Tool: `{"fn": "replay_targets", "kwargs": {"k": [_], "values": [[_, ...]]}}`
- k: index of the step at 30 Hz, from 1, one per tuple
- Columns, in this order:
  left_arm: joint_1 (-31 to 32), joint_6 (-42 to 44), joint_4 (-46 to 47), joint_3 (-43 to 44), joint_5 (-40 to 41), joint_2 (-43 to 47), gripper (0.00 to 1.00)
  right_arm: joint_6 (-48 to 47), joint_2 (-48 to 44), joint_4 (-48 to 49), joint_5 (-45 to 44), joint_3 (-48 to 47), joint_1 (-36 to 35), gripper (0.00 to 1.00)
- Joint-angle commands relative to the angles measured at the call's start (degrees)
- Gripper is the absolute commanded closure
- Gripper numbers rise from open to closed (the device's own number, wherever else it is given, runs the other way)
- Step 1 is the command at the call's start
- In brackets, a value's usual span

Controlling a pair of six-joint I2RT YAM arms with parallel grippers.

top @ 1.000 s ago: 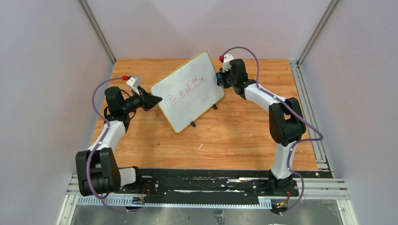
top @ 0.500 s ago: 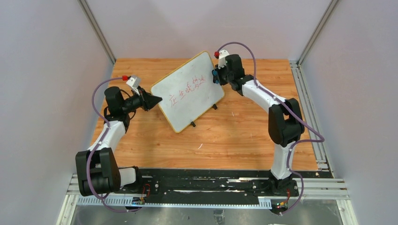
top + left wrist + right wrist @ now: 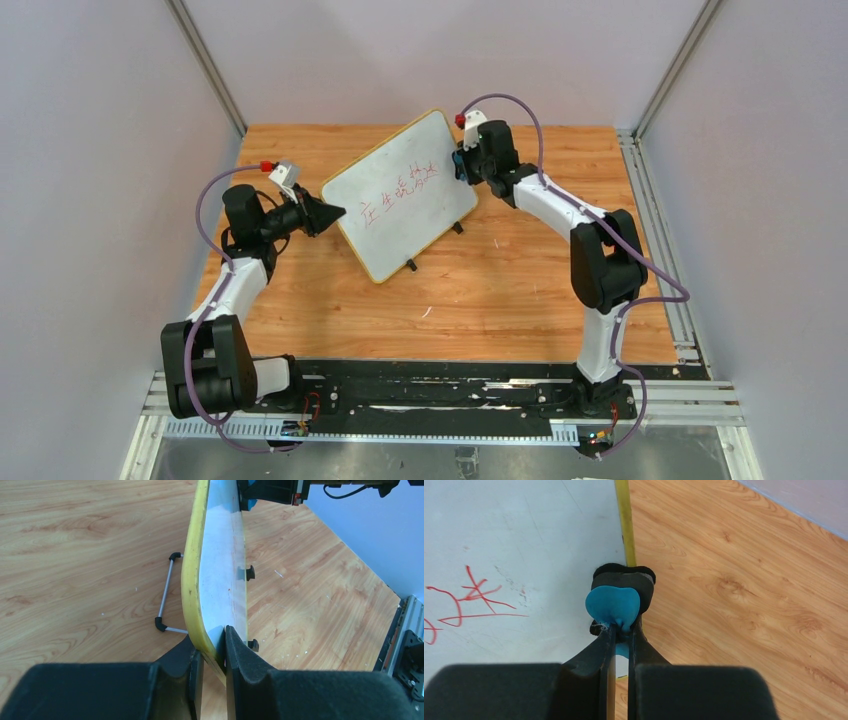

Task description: Erase the whiteboard

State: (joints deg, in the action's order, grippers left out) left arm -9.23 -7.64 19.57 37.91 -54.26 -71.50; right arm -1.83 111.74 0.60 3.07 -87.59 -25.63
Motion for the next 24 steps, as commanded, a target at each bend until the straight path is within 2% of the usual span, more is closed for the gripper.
{"fn": "replay_targets", "kwargs": {"k": [1, 12, 19, 24], "values": [[-0.22, 8.62, -2.52, -0.91, 2.23, -0.43, 1.00, -1.40, -0.34, -0.60, -4.23, 3.78, -0.57, 0.99], [-0.21, 8.73, -2.57, -0.91, 2.23, -0.38, 1.00, -1.69, -1.81, -0.30, -3.79, 4.40, -0.45, 0.99], [-0.20, 8.77, -2.52, -0.91, 2.23, -0.70, 1.00, -1.78, -1.45, -3.93, -1.09, -3.93, -2.29, 0.99], [-0.19, 8.78, -2.49, -0.86, 2.32, -0.67, 1.00, -0.91, -2.38, -4.34, -0.03, -5.66, -5.08, 0.99]]}}
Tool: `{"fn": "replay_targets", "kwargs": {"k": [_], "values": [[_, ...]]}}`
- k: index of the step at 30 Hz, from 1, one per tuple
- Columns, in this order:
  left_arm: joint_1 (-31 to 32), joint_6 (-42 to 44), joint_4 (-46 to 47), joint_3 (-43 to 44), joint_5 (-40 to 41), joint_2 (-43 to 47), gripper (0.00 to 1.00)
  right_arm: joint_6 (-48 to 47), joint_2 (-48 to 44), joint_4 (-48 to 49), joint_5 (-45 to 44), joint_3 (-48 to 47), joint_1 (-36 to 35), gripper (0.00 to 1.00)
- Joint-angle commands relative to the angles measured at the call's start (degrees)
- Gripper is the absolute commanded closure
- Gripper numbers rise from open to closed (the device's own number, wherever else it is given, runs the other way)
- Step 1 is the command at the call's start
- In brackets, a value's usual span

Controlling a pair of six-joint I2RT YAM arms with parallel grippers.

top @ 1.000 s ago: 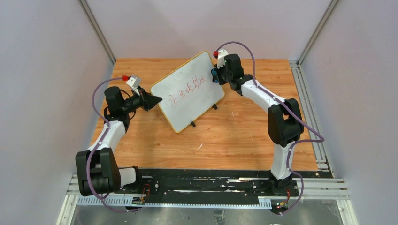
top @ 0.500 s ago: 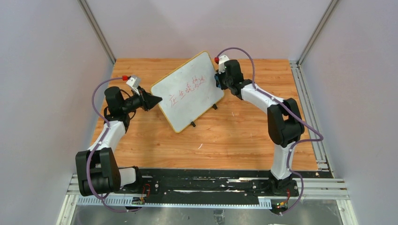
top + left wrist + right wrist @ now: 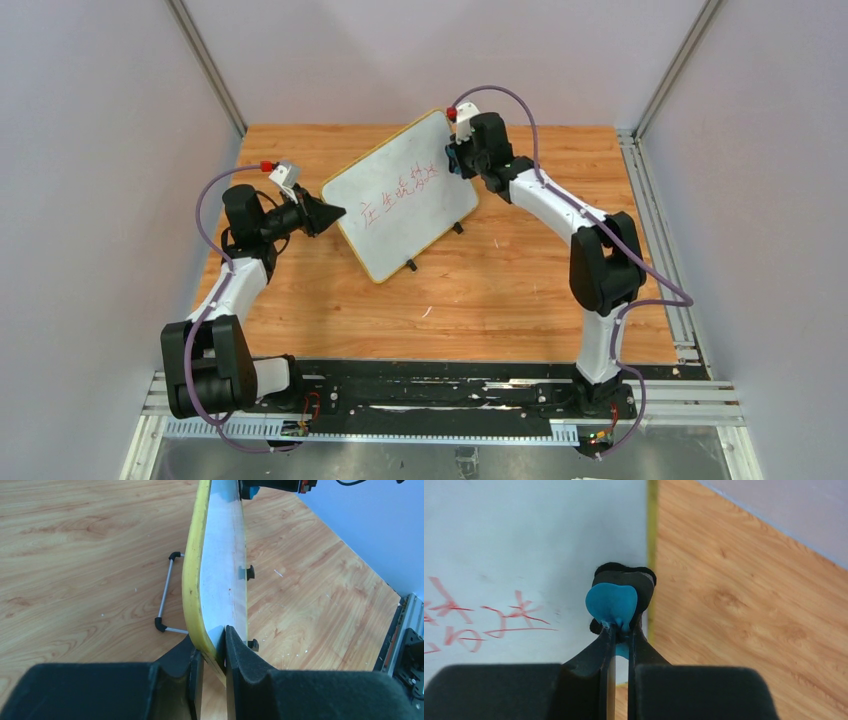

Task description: Erase the whiteboard

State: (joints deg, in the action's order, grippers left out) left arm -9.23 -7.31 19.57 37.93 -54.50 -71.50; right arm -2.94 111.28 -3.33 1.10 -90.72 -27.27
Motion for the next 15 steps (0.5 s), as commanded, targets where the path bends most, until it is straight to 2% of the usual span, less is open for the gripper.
{"fn": "replay_targets", "kwargs": {"k": [1, 15], "values": [[-0.22, 8.42, -2.52, -0.93, 2.56, -0.72, 1.00, 0.53, -2.17, -0.06, 2.30, -2.41, -4.06, 0.99], [-0.18, 8.21, -2.52, -0.58, 2.38, -0.85, 1.00, 2.20, -5.36, 3.31, 4.52, 2.80, -12.87, 0.99]]}}
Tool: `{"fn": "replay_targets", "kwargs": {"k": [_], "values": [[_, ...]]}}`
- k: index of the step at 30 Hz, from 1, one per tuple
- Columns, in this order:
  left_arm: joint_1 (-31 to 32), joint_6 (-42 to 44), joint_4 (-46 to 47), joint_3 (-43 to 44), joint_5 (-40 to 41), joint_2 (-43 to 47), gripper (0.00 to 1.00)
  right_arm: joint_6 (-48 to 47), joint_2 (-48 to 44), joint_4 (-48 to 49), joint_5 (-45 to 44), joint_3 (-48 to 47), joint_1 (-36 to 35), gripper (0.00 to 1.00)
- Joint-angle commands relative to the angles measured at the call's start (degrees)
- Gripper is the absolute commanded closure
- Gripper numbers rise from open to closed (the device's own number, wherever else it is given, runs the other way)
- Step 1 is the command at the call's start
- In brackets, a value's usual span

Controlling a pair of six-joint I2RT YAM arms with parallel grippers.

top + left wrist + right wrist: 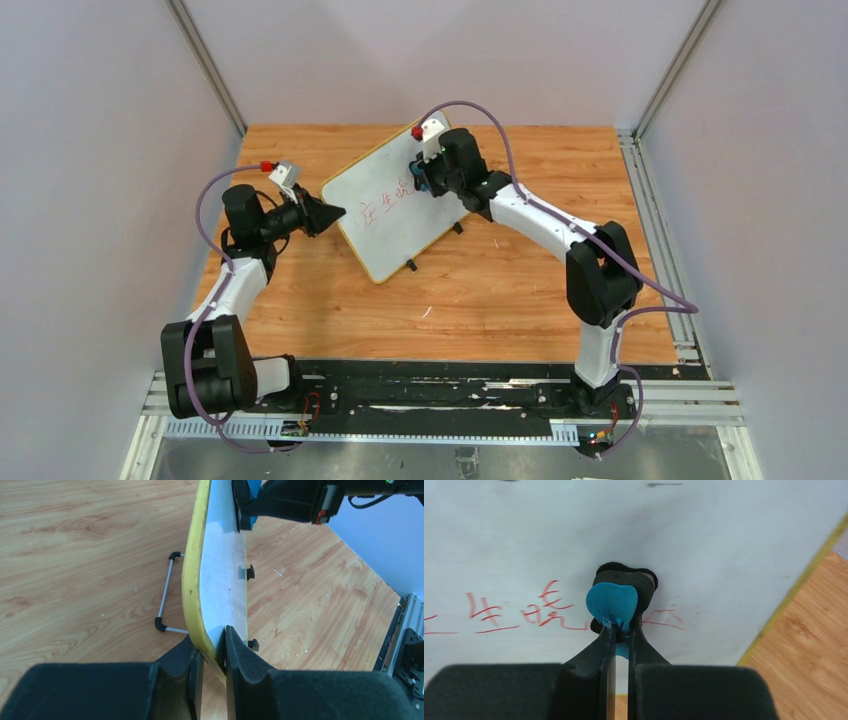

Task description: Erase the whiteboard

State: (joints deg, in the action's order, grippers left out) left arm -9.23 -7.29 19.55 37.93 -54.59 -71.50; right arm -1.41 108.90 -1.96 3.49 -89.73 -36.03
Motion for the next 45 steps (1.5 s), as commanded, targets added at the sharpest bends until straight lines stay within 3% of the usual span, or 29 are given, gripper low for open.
{"fn": "replay_targets", "kwargs": {"k": [1, 13, 26, 36, 45], "values": [[-0.22, 8.20, -2.50, -0.62, 2.46, -0.83, 1.00, 0.50, -3.15, 2.02, 1.81, 2.09, -4.31, 0.99], [-0.17, 8.07, -2.53, -0.91, 2.20, 0.02, 1.00, -3.69, 2.28, -0.14, -4.01, -2.00, -0.11, 0.99], [-0.19, 7.99, -2.77, -0.40, 2.12, 0.02, 1.00, -5.51, 7.29, -1.07, -3.86, -6.36, 8.50, 0.99], [-0.22, 8.08, -2.85, -0.25, 2.20, -0.26, 1.00, -1.18, 2.82, 2.20, 0.56, -0.84, 6.14, 0.99], [-0.18, 8.05, -2.86, -0.14, 2.10, -0.40, 1.00, 1.74, -0.01, 4.93, 1.66, 2.58, -2.39, 0.99]]}}
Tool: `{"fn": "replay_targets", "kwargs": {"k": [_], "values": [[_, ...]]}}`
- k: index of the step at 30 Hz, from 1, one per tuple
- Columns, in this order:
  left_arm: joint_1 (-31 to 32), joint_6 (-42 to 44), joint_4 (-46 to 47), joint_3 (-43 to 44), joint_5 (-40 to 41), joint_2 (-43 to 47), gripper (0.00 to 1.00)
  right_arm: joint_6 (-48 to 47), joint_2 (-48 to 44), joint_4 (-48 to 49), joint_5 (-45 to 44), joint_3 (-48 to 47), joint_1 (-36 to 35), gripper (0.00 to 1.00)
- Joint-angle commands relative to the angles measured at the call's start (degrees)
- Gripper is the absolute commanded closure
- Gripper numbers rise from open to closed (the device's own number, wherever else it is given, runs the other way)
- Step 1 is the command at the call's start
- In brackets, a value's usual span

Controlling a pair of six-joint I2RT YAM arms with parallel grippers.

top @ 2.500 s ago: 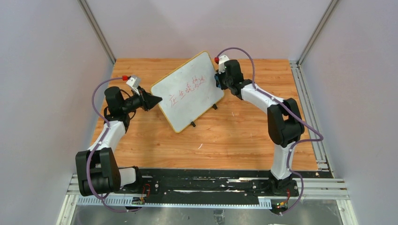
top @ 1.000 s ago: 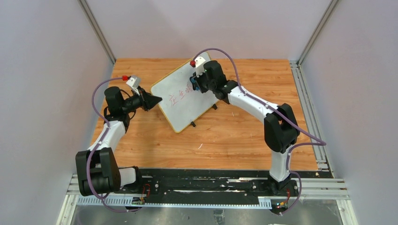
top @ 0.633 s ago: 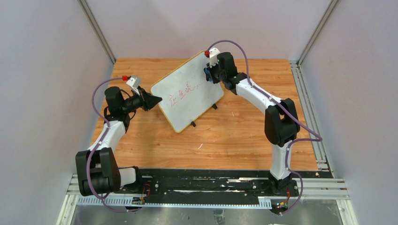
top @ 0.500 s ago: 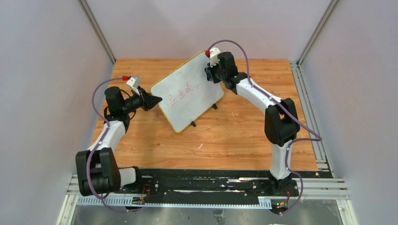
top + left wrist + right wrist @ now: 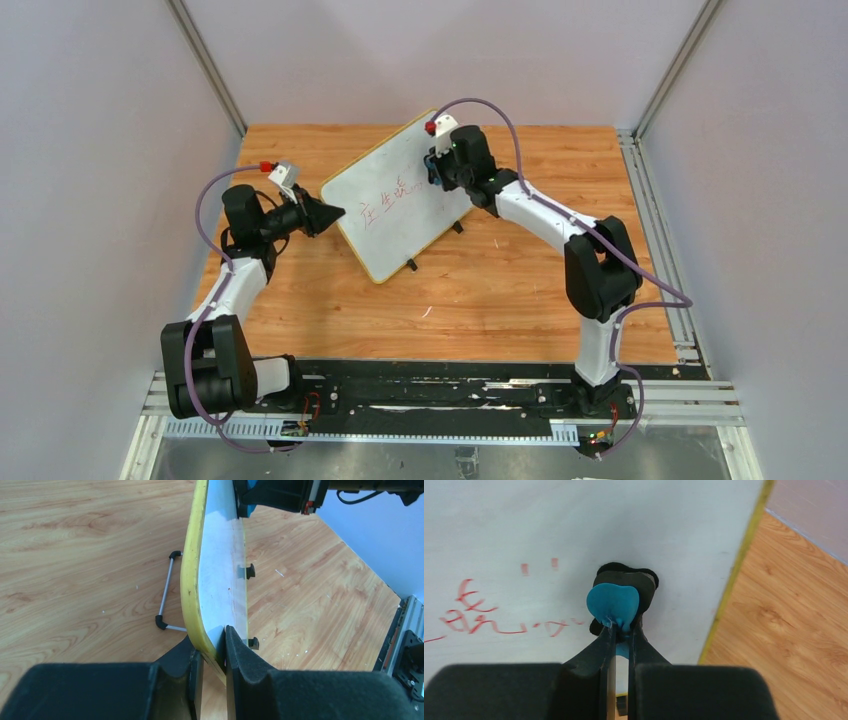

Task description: Erase the whiteboard

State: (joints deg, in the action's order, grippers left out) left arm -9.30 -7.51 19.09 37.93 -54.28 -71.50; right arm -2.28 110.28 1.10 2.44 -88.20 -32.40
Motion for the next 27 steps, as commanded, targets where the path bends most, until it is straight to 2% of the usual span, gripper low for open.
{"fn": "replay_targets", "kwargs": {"k": [1, 6, 12, 17, 27], "values": [[-0.17, 8.23, -2.39, -0.13, 1.75, -0.31, 1.00, 3.02, -1.26, 1.96, 3.12, 0.89, -6.88, 0.99], [-0.16, 8.19, -2.39, -0.13, 1.65, -0.54, 1.00, 3.42, -0.91, 3.36, 3.35, 0.96, -10.36, 0.99], [-0.16, 8.25, -2.48, -0.33, 1.63, -0.38, 1.00, 0.49, 0.67, 1.70, -0.04, -0.34, -9.29, 0.99], [-0.12, 8.20, -2.48, -0.15, 1.52, -0.65, 1.00, -1.28, 0.93, 0.46, -2.32, -1.32, -5.77, 0.99], [-0.15, 8.52, -3.02, -0.06, 1.46, -0.21, 1.00, -1.96, 5.62, -1.58, -2.01, -6.30, 5.54, 0.99]]}}
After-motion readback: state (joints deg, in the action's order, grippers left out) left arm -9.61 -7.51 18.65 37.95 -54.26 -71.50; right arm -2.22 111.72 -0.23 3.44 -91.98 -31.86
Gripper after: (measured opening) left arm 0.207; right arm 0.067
